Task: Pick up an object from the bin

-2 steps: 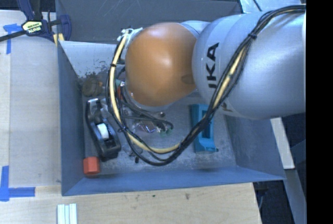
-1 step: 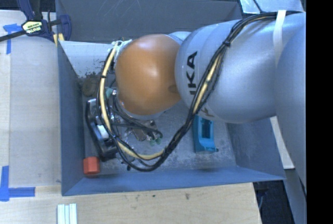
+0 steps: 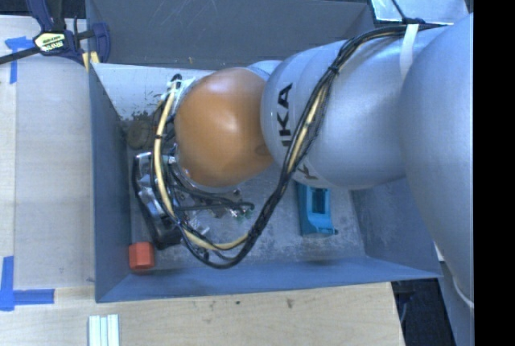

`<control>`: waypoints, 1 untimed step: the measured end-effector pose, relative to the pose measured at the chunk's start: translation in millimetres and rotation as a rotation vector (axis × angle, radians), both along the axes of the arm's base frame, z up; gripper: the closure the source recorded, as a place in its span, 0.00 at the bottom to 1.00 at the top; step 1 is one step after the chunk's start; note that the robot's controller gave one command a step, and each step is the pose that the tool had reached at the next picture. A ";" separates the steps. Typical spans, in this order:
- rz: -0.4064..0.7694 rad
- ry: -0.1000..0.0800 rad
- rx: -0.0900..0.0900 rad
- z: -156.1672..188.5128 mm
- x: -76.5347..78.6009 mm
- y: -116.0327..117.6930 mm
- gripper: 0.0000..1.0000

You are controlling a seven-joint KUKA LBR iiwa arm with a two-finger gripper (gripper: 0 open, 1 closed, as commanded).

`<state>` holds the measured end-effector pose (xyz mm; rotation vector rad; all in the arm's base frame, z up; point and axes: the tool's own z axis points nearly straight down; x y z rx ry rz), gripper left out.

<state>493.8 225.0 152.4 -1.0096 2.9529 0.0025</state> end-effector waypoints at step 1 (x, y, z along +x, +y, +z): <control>-0.045 0.003 0.001 -26.6 -1.1 -0.5 0.00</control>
Offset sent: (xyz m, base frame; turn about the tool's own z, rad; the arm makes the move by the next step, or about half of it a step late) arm 0.0150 0.0149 -0.0313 -0.0151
